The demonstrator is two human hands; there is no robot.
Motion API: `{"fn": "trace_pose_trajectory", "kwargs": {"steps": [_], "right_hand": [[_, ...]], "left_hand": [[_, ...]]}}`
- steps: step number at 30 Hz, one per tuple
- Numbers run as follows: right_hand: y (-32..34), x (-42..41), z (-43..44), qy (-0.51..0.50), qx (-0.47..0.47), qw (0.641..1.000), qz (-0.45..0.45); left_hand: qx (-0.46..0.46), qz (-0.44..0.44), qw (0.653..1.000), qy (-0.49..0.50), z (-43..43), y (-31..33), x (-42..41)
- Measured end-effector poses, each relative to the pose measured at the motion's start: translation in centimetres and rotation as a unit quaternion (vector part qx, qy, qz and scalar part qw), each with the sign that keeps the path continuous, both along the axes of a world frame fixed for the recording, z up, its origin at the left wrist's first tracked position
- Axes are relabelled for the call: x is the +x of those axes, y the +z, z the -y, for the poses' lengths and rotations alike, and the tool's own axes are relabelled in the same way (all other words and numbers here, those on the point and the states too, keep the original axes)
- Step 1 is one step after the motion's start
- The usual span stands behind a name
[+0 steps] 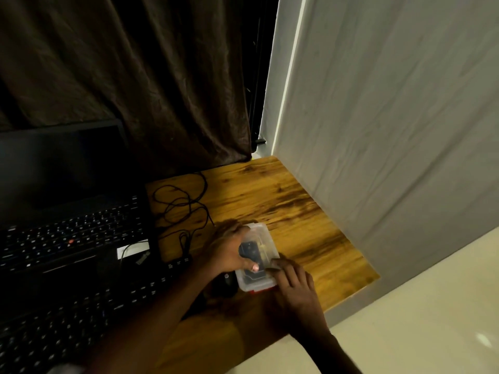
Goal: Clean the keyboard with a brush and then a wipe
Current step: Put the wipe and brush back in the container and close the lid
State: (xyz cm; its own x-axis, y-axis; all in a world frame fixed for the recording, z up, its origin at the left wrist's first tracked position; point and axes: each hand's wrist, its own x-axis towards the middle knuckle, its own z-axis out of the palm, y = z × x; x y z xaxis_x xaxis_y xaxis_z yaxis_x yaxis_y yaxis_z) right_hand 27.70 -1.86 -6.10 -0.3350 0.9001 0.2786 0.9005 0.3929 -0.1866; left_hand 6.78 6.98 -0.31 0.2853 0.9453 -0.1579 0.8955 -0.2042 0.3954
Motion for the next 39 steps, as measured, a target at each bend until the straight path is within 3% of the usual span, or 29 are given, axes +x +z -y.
{"fn": "trace_pose_trajectory", "kwargs": {"steps": [3, 9, 12, 16, 23, 31, 39], "right_hand": [[-0.6, -1.2, -0.3, -0.042, 0.025, 0.998, 0.032], [-0.5, -3.6, -0.6, -0.108, 0.053, 0.993, 0.009], [0.1, -3.9, 0.1, -0.090, 0.057, 0.994, 0.007], [0.2, -2.7, 0.4, -0.030, 0.041, 0.999, 0.016], [0.7, -0.7, -0.7, 0.025, 0.045, 0.998, 0.020], [0.7, -0.4, -2.1, 0.035, 0.041, 0.996, -0.065], [1.1, 0.1, -2.5, 0.022, -0.003, 0.997, -0.076]], "left_hand": [[-0.029, -0.013, 0.999, 0.026, 0.0, 1.1, 0.9], [-0.044, -0.026, 0.997, 0.056, -0.9, 2.4, 1.4], [-0.038, -0.043, 0.996, 0.064, -1.0, 2.6, 1.7], [-0.063, -0.002, 0.995, 0.083, -1.5, 2.3, 1.6], [-0.168, 0.013, 0.976, 0.137, -2.6, 2.1, 1.3], [-0.186, -0.016, 0.975, 0.120, -3.2, 2.3, 1.5], [-0.210, 0.074, 0.965, 0.140, -3.0, 1.6, 1.0]]}}
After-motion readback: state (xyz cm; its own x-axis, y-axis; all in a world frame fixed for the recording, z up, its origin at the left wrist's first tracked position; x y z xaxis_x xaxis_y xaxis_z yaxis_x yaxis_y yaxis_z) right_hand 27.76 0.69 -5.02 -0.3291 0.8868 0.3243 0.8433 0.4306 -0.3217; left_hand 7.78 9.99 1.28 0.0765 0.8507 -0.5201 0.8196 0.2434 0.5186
